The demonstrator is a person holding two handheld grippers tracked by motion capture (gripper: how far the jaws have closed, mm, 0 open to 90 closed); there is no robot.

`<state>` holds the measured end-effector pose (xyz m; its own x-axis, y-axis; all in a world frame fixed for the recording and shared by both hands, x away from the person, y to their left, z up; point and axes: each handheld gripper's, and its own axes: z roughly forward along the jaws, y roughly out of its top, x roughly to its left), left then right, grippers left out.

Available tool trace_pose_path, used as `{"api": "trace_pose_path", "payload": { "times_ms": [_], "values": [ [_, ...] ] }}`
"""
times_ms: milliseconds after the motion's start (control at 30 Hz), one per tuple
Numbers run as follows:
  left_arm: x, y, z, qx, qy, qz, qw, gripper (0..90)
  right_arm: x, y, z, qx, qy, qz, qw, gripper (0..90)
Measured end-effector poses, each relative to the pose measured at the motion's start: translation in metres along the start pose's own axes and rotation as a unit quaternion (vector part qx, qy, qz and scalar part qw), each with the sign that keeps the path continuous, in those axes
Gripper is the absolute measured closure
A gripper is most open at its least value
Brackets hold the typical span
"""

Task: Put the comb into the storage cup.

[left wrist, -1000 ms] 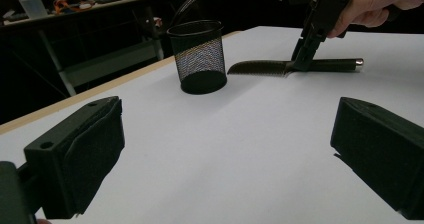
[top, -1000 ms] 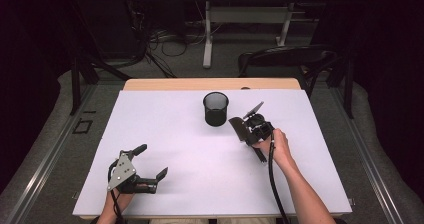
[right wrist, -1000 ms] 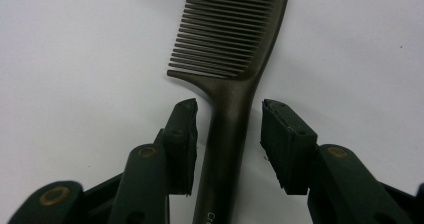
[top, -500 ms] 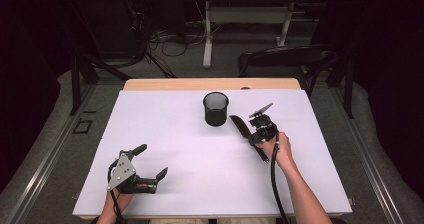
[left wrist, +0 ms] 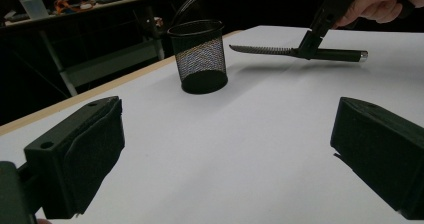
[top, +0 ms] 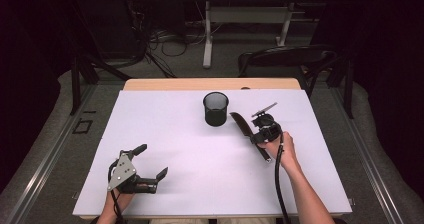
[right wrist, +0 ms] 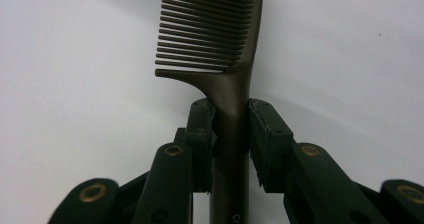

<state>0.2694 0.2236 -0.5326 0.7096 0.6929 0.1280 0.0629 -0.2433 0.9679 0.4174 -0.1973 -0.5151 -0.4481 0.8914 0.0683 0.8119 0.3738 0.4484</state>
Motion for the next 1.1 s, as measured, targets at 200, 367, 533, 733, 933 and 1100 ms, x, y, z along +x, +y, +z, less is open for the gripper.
{"api": "trace_pose_path", "payload": {
  "times_ms": [200, 367, 533, 733, 933, 1100],
  "values": [
    [0.001, 0.000, 0.000, 0.000, 0.000, -0.001, 1.0000, 0.7, 0.000, 0.000, -0.010, -0.008, -0.002, -0.004, 1.0000, 72.7],
    [0.000, 0.000, 0.000, 0.001, 0.001, -0.002, 1.0000, 0.7, -0.001, -0.001, -0.015, -0.022, 0.006, -0.011, 0.9997, 72.8],
    [0.001, 0.000, 0.000, 0.002, 0.000, -0.001, 1.0000, 0.7, -0.001, -0.003, -0.019, -0.041, 0.016, -0.013, 0.9989, 72.8],
    [0.001, -0.001, 0.000, 0.003, 0.001, -0.002, 1.0000, 0.7, 0.001, -0.004, -0.027, -0.071, 0.034, -0.014, 0.9968, 72.9],
    [0.001, -0.001, 0.000, 0.004, 0.001, -0.002, 1.0000, 0.7, 0.001, -0.007, -0.029, -0.084, 0.038, -0.015, 0.9956, 72.9],
    [0.001, -0.001, 0.001, 0.006, 0.000, 0.001, 1.0000, 0.7, -0.001, -0.008, -0.034, -0.107, 0.048, -0.013, 0.9930, 72.9]
  ]
}}
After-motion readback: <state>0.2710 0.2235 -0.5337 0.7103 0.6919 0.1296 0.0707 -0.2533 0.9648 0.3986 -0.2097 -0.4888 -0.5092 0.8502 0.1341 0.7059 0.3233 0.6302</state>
